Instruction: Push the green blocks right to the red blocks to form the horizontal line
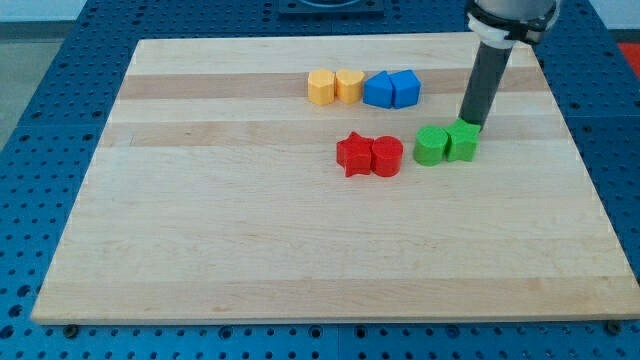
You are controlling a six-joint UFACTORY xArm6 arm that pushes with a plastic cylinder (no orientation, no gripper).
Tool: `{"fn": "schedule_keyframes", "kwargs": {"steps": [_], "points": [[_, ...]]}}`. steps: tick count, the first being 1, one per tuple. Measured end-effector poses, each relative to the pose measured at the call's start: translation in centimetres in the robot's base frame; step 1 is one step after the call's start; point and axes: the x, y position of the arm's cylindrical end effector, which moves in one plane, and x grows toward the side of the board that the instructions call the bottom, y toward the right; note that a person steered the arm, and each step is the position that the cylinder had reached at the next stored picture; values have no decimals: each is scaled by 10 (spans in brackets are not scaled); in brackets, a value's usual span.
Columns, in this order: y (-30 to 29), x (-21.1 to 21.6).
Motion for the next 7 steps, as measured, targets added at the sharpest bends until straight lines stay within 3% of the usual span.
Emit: {"fn": "schedule_keyframes", "kwargs": {"steps": [7], "points": [[-11,14]]}}
